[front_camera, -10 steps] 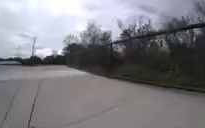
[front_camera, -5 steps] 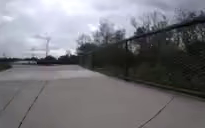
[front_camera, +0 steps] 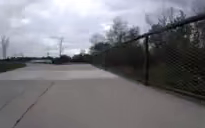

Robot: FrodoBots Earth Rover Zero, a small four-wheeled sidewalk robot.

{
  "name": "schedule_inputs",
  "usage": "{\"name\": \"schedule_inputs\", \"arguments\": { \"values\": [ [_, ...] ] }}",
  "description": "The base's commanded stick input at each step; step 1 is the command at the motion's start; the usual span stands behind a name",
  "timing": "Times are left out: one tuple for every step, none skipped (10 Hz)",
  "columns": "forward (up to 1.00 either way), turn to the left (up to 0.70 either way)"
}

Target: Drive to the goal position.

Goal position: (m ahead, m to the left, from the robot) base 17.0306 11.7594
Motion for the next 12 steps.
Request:
{"name": "schedule_inputs", "arguments": {
  "values": [
    [1.00,0.27],
    [1.00,0.27],
    [1.00,0.27],
    [1.00,0.27],
    [1.00,0.27],
    [1.00,0.27],
    [1.00,0.27],
    [1.00,0.27],
    [1.00,0.21],
    [1.00,0.02],
    [1.00,0.00],
    [1.00,0.00]
  ]
}}
